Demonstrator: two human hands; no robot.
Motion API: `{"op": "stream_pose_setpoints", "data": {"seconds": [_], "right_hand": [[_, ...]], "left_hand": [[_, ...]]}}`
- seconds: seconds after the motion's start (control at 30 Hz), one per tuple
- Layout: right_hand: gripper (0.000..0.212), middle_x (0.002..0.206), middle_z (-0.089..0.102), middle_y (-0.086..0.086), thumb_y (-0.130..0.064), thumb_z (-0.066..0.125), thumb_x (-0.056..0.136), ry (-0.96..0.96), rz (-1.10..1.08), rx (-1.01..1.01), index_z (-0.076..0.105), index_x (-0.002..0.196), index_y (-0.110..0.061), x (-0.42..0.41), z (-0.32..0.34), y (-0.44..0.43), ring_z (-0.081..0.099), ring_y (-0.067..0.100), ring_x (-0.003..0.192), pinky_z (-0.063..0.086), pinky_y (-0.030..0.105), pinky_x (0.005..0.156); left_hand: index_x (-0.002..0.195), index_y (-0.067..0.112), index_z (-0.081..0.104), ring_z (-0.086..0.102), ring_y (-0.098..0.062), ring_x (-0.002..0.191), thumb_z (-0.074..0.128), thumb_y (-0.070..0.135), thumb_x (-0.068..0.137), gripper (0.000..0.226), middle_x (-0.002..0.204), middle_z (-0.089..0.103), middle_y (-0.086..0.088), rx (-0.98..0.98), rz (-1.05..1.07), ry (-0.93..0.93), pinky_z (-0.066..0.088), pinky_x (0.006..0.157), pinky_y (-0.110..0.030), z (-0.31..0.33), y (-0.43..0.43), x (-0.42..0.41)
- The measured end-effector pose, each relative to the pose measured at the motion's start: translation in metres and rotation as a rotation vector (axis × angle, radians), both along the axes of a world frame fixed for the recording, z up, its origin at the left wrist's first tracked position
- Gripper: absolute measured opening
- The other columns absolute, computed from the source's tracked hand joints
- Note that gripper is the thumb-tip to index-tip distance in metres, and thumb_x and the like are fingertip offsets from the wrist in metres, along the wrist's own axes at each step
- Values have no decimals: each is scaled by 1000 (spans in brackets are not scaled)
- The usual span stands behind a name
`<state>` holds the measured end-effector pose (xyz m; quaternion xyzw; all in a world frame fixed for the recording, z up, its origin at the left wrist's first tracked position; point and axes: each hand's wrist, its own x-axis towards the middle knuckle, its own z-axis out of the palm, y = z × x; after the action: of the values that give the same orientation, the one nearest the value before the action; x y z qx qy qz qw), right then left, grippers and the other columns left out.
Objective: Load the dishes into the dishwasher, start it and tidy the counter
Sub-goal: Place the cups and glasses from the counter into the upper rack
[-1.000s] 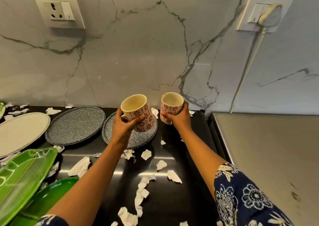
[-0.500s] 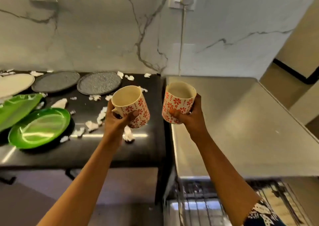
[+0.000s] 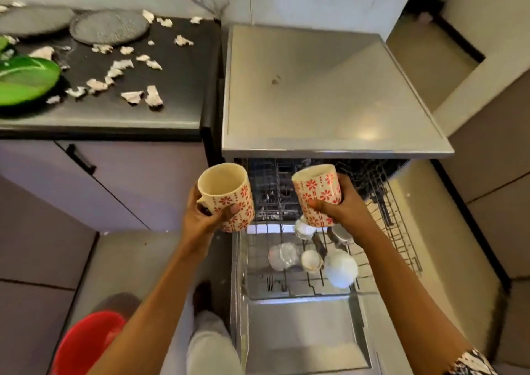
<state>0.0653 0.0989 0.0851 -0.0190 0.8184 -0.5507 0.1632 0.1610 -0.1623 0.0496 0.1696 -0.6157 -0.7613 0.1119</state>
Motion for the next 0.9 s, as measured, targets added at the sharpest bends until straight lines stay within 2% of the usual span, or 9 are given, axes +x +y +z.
{"op": "stream_pose_setpoints", "data": {"seconds": [0.1,0.2,0.4,0.47,0.6,0.7,0.8,0.83,0.9], "right_hand": [[81,115,57,4,-41,81,66,-11,149,480,37,131,-19,-15,-35,4,59,24,98,52,39,81],[93,124,54,11,-59,75,63,-5,381,894,34,134,-14,-39,-67,-13,56,29,107,50,39,88],[90,127,57,8,-63,72,64,-93,581,1287,43,135,-16,-95,-98,-75,55,30,114,48,40,93],[94,134,51,7,-61,73,63,-132,635,1365,37,139,-19,-110,-110,-95,51,31,120,45,42,96],[101,149,34,10,-57,77,61,-56,755,1496,32,144,-21,-124,-132,-121,45,34,127,43,45,97],[102,146,39,10,-58,77,60,-67,851,1545,31,144,-22,-124,-149,-132,44,34,128,42,47,100],[113,146,40,11,-58,77,60,-89,864,1557,18,149,-21,-120,-164,-135,43,36,129,39,48,102],[113,146,39,11,-58,77,60,-94,868,1570,18,149,-20,-119,-169,-137,42,36,129,39,48,104],[106,143,44,10,-61,75,60,-88,892,1601,29,146,-18,-118,-177,-138,45,35,127,38,48,104]], "left_hand": [[126,27,47,64,-10,99,88,63,27,113,110,63,4,2,10,-92,56,73,-32,-22,4,13],[126,28,46,62,-14,102,87,64,26,114,113,61,1,10,40,-147,56,77,-36,-37,2,17],[127,30,42,60,-18,104,85,67,25,117,115,59,-1,17,46,-192,54,80,-39,-52,-14,7],[130,29,41,60,-18,104,86,66,25,120,116,59,-2,15,34,-203,54,81,-39,-57,-21,0],[126,32,44,61,-18,104,86,66,26,114,117,59,-2,16,-1,-209,56,76,-32,-64,-28,-15],[118,40,46,63,-12,99,85,67,26,103,114,60,3,26,-16,-210,55,68,-22,-67,-29,-22],[119,38,46,62,-13,100,86,65,26,105,115,60,2,37,-29,-214,55,68,-21,-70,-31,-24],[119,37,46,62,-14,101,86,65,25,106,115,60,2,41,-32,-214,55,68,-20,-70,-32,-24],[118,38,46,61,-13,101,86,66,24,106,116,59,2,48,-36,-215,54,68,-19,-71,-34,-25]]}}
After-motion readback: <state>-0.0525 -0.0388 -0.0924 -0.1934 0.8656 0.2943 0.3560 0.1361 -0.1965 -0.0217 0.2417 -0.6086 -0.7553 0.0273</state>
